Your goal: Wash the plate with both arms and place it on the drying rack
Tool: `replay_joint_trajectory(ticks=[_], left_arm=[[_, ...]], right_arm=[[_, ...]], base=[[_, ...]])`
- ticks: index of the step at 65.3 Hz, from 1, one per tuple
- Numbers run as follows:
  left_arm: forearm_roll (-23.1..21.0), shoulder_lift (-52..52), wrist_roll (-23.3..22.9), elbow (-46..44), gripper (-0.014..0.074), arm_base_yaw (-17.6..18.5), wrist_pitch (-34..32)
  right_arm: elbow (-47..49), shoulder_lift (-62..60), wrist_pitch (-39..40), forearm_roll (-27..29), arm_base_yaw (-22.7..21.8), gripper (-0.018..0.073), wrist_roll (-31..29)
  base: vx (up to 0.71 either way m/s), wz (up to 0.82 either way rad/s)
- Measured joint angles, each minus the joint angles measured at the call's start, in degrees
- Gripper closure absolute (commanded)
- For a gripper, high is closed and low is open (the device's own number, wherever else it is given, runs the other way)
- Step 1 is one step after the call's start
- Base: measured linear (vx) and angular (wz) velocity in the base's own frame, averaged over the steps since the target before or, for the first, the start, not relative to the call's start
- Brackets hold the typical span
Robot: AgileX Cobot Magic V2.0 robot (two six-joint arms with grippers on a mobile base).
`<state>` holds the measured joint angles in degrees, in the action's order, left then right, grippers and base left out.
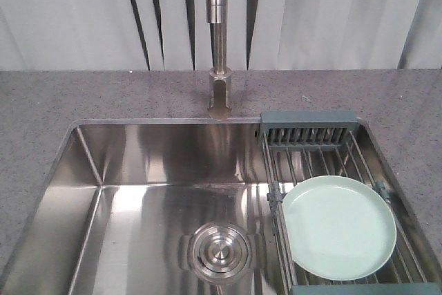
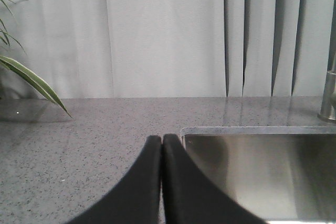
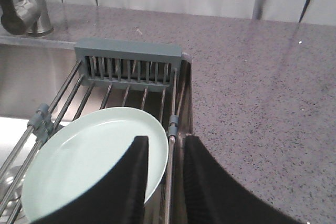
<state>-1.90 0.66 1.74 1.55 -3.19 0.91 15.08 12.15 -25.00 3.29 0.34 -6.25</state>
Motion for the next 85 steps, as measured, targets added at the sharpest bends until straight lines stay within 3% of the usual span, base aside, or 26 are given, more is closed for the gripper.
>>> replay_joint_trajectory(ticks=[15, 34, 85], left_arm=[[0.0, 0.0, 0.0, 0.0, 0.0603, 0.0, 0.0], [0.0, 0.0, 0.0, 0.0, 0.0603, 0.0, 0.0], [0.0, 0.0, 0.1, 0.0, 0.0603, 0.0, 0.0]], right_arm=[[-9.7, -7.6, 9.4, 0.9, -0.3, 0.0531, 0.1], [-16.0, -12.7, 15.4, 1.0, -0.3, 0.0540, 0.3], [-16.7, -12.8, 22.0, 1.0, -0.3, 0.0540, 0.4]], base=[[0.00, 0.00], [0.00, 0.00], [0.00, 0.00]])
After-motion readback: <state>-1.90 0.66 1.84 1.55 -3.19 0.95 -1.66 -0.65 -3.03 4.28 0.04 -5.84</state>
